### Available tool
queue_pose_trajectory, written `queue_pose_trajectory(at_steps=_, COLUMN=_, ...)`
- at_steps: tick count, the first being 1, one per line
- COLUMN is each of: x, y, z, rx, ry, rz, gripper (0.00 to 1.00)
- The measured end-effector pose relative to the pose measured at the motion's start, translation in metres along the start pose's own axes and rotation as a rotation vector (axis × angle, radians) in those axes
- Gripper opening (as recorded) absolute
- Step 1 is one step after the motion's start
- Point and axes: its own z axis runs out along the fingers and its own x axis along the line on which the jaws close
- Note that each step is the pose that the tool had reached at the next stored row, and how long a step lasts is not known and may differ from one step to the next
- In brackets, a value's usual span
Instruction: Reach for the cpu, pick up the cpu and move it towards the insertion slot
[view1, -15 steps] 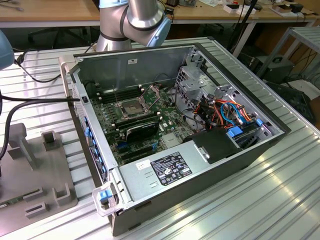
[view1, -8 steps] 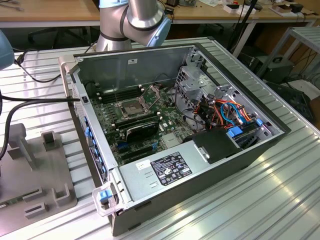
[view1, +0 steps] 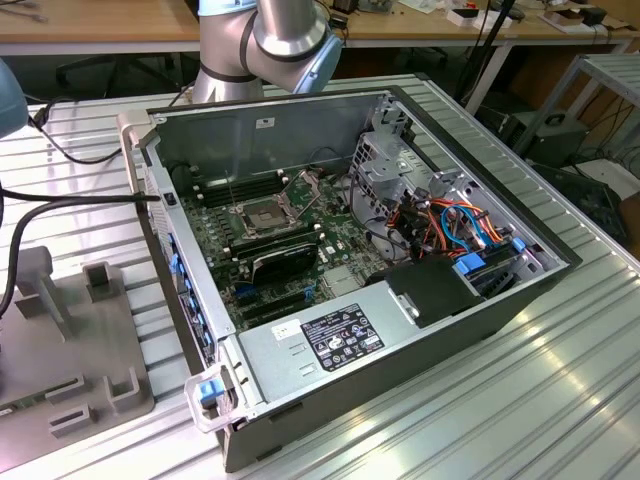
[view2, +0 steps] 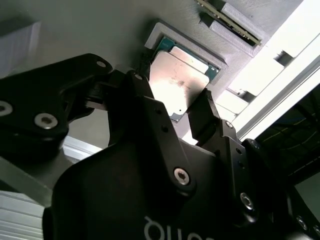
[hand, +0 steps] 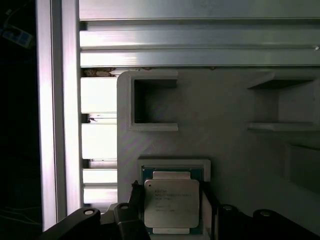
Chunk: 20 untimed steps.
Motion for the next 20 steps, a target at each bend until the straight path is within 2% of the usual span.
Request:
queue_pose_trajectory(at_steps=9, x=0.0001, y=-0.0001, z=-0.0135, rx=0.0000, ry=0.0003, rz=0.000, gripper=0.55)
queue_pose_trajectory(at_steps=20, x=0.0002, y=-0.0003, z=-0.0345, rx=0.0001, ry=0.0029, rz=0.000, gripper=0.55)
